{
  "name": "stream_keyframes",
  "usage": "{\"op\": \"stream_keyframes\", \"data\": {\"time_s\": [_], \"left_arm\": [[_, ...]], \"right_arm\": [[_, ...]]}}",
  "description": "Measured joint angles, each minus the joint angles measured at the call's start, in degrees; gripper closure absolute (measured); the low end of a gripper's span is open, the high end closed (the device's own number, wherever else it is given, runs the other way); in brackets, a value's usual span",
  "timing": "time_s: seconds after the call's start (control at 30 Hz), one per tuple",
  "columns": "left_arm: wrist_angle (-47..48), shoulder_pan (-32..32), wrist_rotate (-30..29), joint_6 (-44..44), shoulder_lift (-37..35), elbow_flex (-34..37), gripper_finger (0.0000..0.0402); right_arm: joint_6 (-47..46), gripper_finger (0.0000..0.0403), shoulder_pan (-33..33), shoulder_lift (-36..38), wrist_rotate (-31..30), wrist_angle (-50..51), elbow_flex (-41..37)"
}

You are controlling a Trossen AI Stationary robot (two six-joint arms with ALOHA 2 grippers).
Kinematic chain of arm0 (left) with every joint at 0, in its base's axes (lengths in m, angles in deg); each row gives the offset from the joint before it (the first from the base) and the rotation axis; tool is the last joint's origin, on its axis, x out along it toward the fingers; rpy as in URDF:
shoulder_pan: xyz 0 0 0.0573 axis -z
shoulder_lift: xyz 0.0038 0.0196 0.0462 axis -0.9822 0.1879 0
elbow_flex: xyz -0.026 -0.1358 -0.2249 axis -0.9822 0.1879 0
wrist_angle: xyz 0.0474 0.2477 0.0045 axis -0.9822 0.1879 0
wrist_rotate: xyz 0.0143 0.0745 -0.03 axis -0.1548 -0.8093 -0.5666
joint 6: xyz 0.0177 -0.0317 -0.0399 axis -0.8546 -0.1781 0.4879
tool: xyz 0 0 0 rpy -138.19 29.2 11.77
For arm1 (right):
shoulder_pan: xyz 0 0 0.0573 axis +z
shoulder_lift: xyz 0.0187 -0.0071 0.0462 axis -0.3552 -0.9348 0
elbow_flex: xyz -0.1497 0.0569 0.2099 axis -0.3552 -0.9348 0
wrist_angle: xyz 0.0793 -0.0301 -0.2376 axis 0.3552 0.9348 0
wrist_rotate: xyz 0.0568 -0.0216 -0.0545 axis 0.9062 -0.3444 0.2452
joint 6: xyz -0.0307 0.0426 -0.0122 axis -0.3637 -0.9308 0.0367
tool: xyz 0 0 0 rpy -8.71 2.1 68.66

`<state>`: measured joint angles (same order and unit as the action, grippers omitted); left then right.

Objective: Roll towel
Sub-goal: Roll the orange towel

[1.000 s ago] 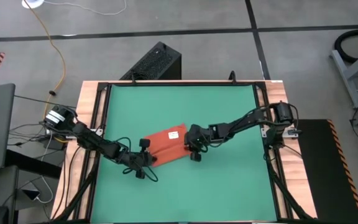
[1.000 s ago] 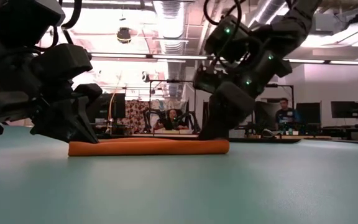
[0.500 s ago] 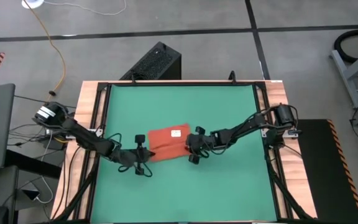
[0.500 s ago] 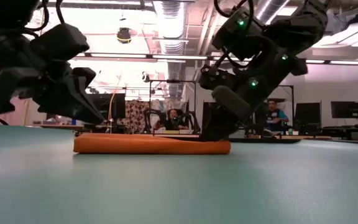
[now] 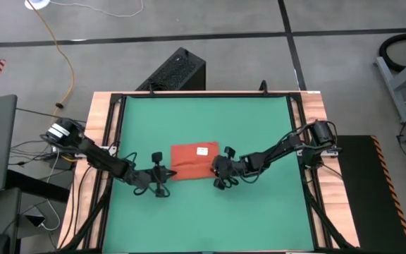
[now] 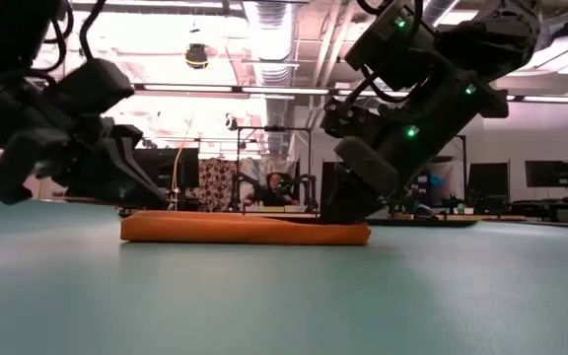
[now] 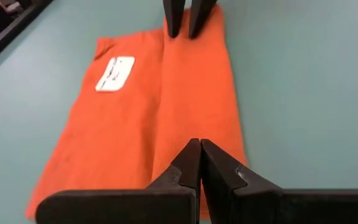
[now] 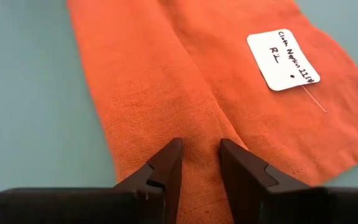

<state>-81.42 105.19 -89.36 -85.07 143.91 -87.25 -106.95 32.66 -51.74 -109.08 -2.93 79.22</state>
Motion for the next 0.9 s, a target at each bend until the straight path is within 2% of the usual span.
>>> {"op": "stream_keyframes", "data": {"time_s": [0.23, 0.4, 0.6, 0.73, 0.83, 0.9], "left_arm": [[-4.5, 0.0, -1.8, 0.7, 7.5, -0.1, 0.0402], [-4.8, 0.0, -2.4, 3.7, 10.2, -0.1, 0.0401], [-4.4, 0.0, -2.1, 4.6, 11.0, -0.1, 0.0401], [-3.5, 0.0, -1.7, 5.4, 11.0, -0.1, 0.0401], [-2.0, 0.0, -1.2, 6.7, 11.0, -0.1, 0.0401], [-1.4, 0.0, -0.8, 7.4, 11.0, -0.1, 0.0401]], "right_arm": [[0.0, 0.0271, 0.5, 0.0, -0.2, -3.5, 0.0], [3.0, 0.0271, 2.3, 2.9, -3.1, -4.9, 0.0], [13.8, 0.0271, 5.8, 7.9, -4.3, -5.6, 0.1], [20.9, 0.0271, 7.6, 6.2, -4.1, -6.8, 0.1], [21.2, 0.0271, 6.9, 3.8, -3.9, -9.1, -0.9], [21.2, 0.0271, 6.3, 2.8, -3.2, -14.0, -2.6]]}}
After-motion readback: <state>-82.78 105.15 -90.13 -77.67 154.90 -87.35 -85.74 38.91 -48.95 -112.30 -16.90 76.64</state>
